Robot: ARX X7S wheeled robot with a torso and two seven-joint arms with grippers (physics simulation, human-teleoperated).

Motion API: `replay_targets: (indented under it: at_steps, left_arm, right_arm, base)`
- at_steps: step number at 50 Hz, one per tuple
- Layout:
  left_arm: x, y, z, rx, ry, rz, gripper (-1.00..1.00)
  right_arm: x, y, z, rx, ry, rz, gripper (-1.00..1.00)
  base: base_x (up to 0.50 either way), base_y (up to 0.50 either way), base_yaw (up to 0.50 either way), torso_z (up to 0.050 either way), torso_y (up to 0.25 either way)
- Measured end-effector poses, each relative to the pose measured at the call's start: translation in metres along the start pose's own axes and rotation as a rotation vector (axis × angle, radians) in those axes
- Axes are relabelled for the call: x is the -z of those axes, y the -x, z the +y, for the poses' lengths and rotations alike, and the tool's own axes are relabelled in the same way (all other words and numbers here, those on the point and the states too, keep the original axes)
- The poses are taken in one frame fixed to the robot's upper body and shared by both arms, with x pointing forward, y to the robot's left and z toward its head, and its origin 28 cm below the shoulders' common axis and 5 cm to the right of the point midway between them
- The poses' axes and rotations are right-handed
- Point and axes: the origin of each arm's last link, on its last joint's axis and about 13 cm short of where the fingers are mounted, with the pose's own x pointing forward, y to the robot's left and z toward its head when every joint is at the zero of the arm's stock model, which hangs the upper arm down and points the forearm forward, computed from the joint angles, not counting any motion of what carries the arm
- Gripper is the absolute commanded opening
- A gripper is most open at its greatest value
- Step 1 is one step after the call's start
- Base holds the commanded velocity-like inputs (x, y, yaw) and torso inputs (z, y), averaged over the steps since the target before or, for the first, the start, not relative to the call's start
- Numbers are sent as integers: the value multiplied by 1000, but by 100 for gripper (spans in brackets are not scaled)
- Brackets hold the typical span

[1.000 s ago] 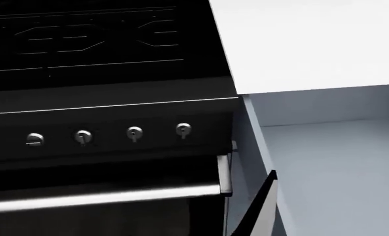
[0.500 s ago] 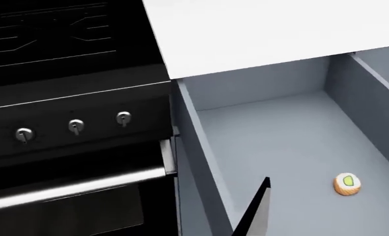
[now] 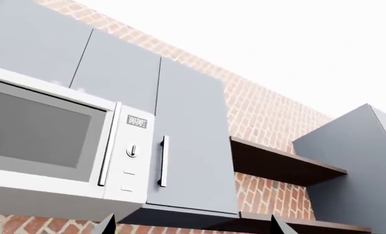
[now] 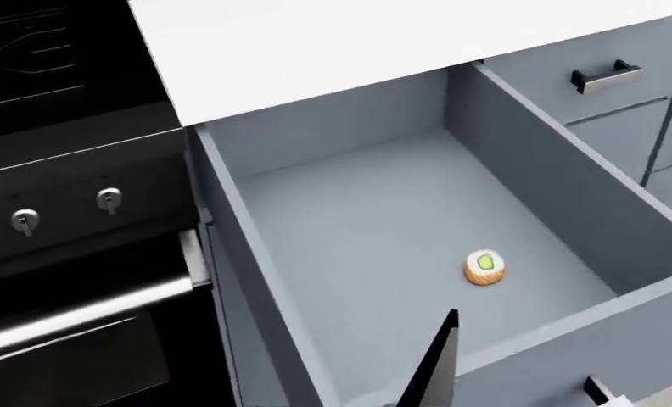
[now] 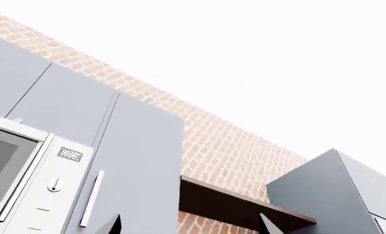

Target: Close the right drawer.

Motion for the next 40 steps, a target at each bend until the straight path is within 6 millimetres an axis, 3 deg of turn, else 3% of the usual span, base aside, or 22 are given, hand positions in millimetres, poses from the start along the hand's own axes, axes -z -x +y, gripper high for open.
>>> replay_targets:
  at_steps: [40]
  left_arm:
    - [1,1,-2,7,1,7,100]
  right_arm:
    - [1,2,0,-3,3,3,100]
  base:
    - [-88,57,-500,0,0]
